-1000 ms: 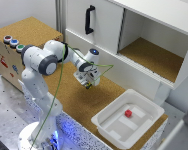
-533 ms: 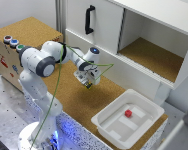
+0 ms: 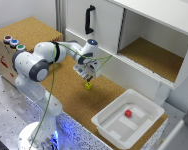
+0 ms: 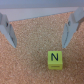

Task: Push right the yellow block

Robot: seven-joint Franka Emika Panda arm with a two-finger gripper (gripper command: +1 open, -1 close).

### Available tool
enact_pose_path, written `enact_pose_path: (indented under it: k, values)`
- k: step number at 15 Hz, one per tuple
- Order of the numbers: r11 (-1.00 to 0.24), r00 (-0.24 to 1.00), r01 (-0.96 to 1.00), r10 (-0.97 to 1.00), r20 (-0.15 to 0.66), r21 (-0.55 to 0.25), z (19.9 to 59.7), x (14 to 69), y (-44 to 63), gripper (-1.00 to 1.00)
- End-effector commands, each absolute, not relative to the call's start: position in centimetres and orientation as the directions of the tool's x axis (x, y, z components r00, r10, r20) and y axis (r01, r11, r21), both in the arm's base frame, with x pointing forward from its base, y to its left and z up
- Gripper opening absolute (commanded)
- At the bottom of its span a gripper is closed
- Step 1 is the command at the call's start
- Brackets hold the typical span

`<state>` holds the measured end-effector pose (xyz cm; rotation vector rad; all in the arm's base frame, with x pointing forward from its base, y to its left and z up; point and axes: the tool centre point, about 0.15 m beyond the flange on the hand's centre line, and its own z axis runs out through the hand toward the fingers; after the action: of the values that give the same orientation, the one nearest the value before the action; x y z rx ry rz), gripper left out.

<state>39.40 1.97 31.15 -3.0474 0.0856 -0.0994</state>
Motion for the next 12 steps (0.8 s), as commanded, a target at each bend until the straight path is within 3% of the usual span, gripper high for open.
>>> enact_pose_path:
  k: [1,7,8,9,12]
  values:
    - [-0.998,0.996,-0.069,-0.07,0.051,-0.015,32.0,39.2,2.2,1.0]
    - [-0.998,0.996,-0.069,-0.07,0.051,-0.015,32.0,39.2,2.2,1.0]
    - [-0.995,0.996,-0.054,-0.06,0.069,-0.089,31.6,39.3,1.9,1.0]
    - [-0.998,0.998,-0.015,-0.018,0.058,-0.06,30.9,39.5,1.1,1.0]
    - [-0.995,0.997,0.065,0.061,0.047,-0.08,27.8,39.4,-0.9,1.0]
